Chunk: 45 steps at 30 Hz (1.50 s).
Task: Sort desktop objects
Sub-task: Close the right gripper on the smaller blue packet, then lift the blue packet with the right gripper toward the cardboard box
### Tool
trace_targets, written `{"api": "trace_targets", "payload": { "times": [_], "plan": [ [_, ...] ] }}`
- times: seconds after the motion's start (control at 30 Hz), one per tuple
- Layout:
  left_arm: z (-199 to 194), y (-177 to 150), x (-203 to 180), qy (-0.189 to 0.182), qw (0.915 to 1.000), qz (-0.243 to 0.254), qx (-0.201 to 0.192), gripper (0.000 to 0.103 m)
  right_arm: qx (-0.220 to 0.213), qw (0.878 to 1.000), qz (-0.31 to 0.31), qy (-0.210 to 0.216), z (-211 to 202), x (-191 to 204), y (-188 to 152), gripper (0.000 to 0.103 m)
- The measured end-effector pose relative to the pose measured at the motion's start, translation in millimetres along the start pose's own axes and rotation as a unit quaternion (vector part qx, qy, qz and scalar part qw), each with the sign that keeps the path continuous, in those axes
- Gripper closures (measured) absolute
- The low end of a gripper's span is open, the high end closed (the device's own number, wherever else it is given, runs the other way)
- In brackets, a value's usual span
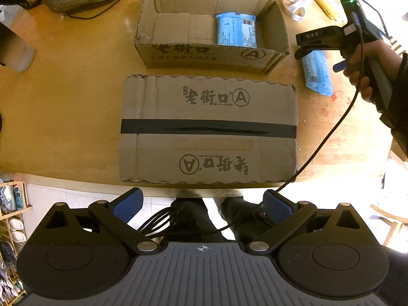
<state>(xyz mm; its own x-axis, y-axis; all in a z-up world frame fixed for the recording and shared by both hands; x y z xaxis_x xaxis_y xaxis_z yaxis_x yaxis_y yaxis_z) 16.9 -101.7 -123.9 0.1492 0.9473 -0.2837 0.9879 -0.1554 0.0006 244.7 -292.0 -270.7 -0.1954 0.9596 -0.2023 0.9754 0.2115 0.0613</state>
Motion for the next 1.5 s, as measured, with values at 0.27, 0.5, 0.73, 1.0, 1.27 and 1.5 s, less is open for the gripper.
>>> {"api": "trace_targets", "payload": {
  "times": [0.27, 0.5, 0.73, 1.0, 1.27, 1.5],
  "plan": [
    [3.0, 0.6, 2.1, -0.002, 1.0, -0.002, 0.004, 0.0, -0.006, 1.0, 0.003, -0.004, 4.5, 1.0, -0.3, 0.001],
    [3.7, 2.3, 3.1, -0.004, 0.9999, 0.004, 0.009, 0.0, -0.011, 1.0, 0.004, -0.013, 6.9, 3.0, -2.6, 0.003],
    [4.6, 3.6, 2.0, -0.006, 0.9999, 0.008, 0.01, 0.0, -0.015, 1.0, 0.009, -0.015, 4.4, 3.9, -5.0, 0.004],
    [4.3, 3.5, 2.8, -0.007, 0.9999, 0.008, 0.009, 0.0, -0.019, 1.0, 0.015, -0.013, -6.7, 6.5, -7.2, 0.029],
    [2.6, 3.3, 2.9, -0.009, 0.9999, 0.009, 0.006, 0.0, -0.019, 1.0, 0.014, -0.015, -13.5, 10.9, -9.1, 0.045],
    [0.9, 2.4, 4.5, -0.009, 0.9999, 0.009, 0.005, 0.0, -0.022, 0.999, 0.019, -0.013, -24.9, 7.8, -7.2, 0.046]
  ]
}}
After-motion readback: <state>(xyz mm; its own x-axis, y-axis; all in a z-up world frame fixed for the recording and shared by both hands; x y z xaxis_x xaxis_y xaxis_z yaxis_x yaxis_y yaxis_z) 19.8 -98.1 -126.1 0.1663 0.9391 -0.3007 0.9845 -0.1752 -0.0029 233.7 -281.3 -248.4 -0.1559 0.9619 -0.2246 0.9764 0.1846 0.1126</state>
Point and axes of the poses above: each gripper's, at about its wrist camera, not at the fingertips, and z roughly the way its jaws point, x to its left, y to its top, the point moved 10 cm from there along z, roughly the way its jaws point, and after that the axes turned 13 degrees about -y, right-handed, at the moved point
